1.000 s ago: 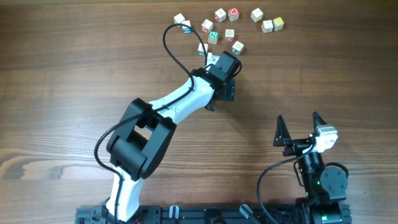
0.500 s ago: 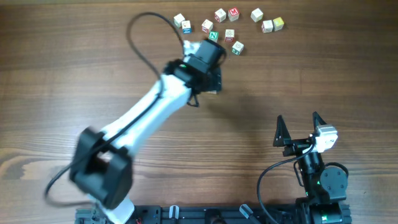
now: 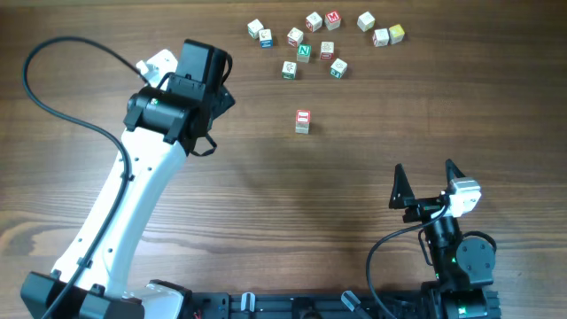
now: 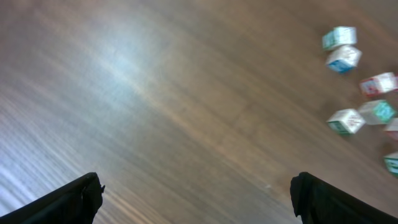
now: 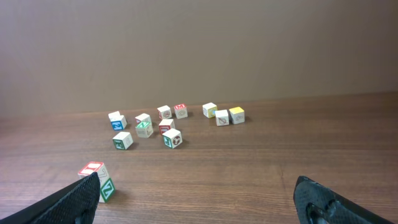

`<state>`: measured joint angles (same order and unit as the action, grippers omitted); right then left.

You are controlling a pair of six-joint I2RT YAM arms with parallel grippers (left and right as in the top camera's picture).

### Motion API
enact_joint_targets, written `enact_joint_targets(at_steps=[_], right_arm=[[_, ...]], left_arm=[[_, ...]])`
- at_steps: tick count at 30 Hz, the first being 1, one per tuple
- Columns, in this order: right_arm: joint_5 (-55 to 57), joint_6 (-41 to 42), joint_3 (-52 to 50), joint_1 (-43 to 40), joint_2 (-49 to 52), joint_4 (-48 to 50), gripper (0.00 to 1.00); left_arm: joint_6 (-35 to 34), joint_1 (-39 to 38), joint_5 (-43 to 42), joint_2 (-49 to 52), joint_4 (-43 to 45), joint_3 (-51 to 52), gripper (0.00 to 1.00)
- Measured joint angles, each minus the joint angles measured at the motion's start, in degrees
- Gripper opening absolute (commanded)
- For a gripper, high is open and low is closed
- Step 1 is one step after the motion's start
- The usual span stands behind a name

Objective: Form a tower
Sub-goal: 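Lift the left gripper away from the two-block stack, then raise the right arm and reach toward the block cluster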

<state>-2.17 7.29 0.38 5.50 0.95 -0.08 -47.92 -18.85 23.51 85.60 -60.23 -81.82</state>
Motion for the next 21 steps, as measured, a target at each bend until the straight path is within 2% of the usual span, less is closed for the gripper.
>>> enact_joint_targets(at_steps=[3, 15, 18, 21], right_arm=[[0.0, 0.0, 0.0, 0.0, 0.0, 0.0, 1.00], [0.0, 0.0, 0.0, 0.0, 0.0, 0.0, 1.00], [0.0, 2.8, 0.0, 0.0, 0.0, 0.0, 1.00], [-0.3, 9.0, 0.0, 0.0, 0.0, 0.0, 1.00]], left_arm=[[-2.3, 0.6, -2.0, 0.1, 0.5, 4.2, 1.00], [-2.6, 0.6, -2.6, 0.4, -0.3, 5.4, 1.00], [-2.6, 0.6, -2.6, 0.4, -0.3, 5.4, 1.00], [-2.6, 0.6, -2.6, 0.4, -0.3, 5.4, 1.00]])
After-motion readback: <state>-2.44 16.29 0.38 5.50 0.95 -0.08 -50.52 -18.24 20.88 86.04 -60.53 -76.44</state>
